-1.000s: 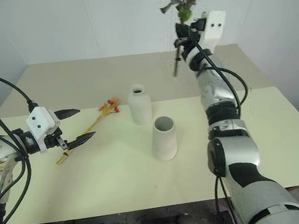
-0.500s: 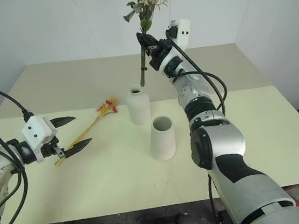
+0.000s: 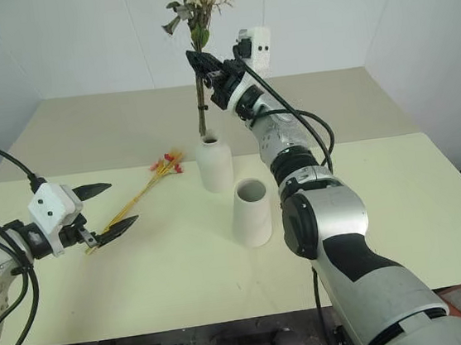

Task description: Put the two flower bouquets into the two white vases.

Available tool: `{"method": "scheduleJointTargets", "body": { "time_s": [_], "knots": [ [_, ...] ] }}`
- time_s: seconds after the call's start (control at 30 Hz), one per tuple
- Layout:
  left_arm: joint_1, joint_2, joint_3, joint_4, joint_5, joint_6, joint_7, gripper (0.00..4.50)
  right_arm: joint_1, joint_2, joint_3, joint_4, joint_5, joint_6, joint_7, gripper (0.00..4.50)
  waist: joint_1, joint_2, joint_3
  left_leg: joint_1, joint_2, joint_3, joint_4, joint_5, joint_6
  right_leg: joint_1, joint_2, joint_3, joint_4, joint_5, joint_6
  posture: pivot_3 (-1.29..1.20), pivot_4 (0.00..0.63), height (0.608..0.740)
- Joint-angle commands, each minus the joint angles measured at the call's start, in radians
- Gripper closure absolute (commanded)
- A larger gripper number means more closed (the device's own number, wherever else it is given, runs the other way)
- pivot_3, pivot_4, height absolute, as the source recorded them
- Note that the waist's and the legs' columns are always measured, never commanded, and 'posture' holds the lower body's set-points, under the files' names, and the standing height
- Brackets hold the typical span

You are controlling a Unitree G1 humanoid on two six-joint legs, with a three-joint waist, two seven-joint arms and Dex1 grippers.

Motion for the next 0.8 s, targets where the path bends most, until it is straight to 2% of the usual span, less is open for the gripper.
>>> {"method": "scheduleJointTargets", "body": {
  "time_s": [0.03,0.33,0.73,0.8],
  "knots": [
    [0.009,0.018,0.053,-0.051,-0.017,0.005,0.008,0.00,-0.009,-0.011,0.000,-0.007,-0.019,-0.065,0.004,4.29,0.000,0.000,0.000,0.000,0.000,0.000,0.000,0.000,0.000,0.000,0.000,0.000,0.000,0.000,0.000,0.00,0.150,0.740],
    [0.003,0.019,0.048,-0.046,-0.014,0.008,0.002,0.00,0.011,-0.008,0.000,0.001,-0.047,-0.097,-0.005,4.29,0.000,0.000,0.000,0.000,0.000,0.000,0.000,0.000,0.000,0.000,0.000,0.000,0.000,0.000,0.000,0.00,0.150,0.740],
    [-0.029,0.012,0.027,0.003,-0.009,-0.030,-0.025,0.00,0.080,-0.024,-0.024,-0.042,-0.011,-0.089,0.132,0.10,0.000,0.000,0.000,0.000,0.000,0.000,0.000,0.000,0.000,0.000,0.000,0.000,0.000,0.000,0.000,0.00,0.150,0.740],
    [-0.042,0.008,0.020,0.014,-0.010,-0.036,-0.029,0.00,0.102,-0.022,-0.024,-0.062,-0.001,-0.091,0.158,0.02,0.000,0.000,0.000,0.000,0.000,0.000,0.000,0.000,0.000,0.001,0.000,0.000,0.000,0.000,0.000,0.00,0.150,0.740]
  ]
}}
